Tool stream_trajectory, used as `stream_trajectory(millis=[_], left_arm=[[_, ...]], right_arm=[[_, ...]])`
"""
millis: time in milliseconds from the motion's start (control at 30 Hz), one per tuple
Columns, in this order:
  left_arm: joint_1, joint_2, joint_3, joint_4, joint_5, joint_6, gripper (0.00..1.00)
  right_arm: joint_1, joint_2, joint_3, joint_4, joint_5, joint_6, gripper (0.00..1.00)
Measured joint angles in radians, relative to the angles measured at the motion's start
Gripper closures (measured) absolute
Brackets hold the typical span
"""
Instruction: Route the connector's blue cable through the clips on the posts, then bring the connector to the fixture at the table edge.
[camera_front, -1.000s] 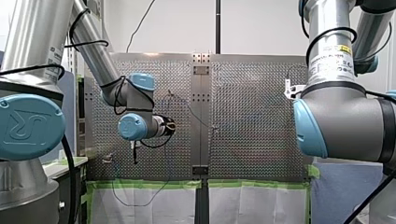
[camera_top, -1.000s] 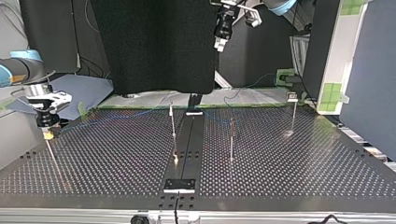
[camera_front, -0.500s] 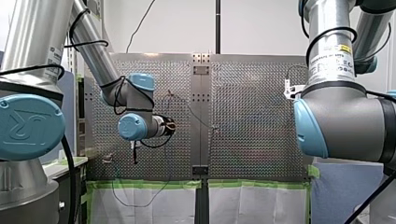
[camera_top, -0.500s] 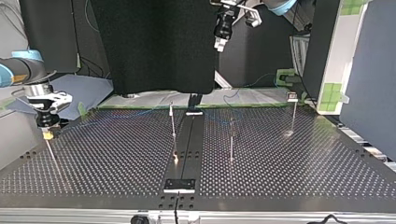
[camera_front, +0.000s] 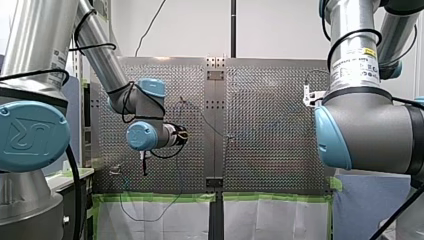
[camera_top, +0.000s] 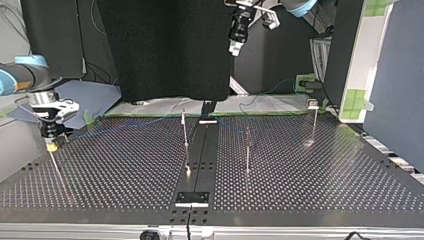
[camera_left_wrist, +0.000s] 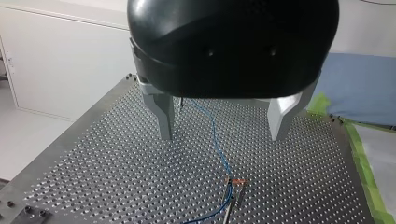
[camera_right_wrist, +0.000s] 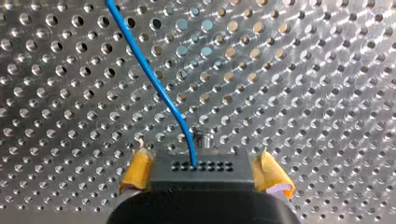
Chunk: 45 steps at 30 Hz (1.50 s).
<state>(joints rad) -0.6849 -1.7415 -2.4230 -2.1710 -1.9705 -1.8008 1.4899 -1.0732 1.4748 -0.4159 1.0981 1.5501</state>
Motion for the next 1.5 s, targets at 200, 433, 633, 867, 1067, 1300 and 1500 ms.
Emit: stream_trajectory(millis=[200,433,633,867,1067,1300,1500], left_arm=[[0.000,0.000,0.000,-0.002,-0.001,0.000,0.00],[0.000,0.000,0.002,-0.003,0.000,0.000,0.00],[0.000,0.000,0.003,-0.003,-0.001,0.000,0.00],[0.000,0.000,0.003,-0.003,-0.003,0.000,0.00],[0.000,0.000,0.003,-0.003,-0.003,0.000,0.00],[0.000,0.000,0.003,-0.004,-0.003,0.000,0.00],[0.000,0.000,0.003,-0.004,-0.003,0.000,0.00]], right_arm=[[0.002,0.001,0.000,0.000,0.006,0.000,0.00],[0.002,0.001,0.000,0.001,0.013,-0.001,0.00],[0.002,0.002,0.000,0.001,0.019,-0.001,0.00],[0.004,0.001,0.000,0.002,0.021,-0.001,0.00],[0.005,0.001,0.000,0.000,0.035,0.001,0.00],[0.005,0.001,-0.001,-0.001,0.044,0.004,0.00],[0.005,0.001,-0.002,-0.001,0.045,0.004,0.00]])
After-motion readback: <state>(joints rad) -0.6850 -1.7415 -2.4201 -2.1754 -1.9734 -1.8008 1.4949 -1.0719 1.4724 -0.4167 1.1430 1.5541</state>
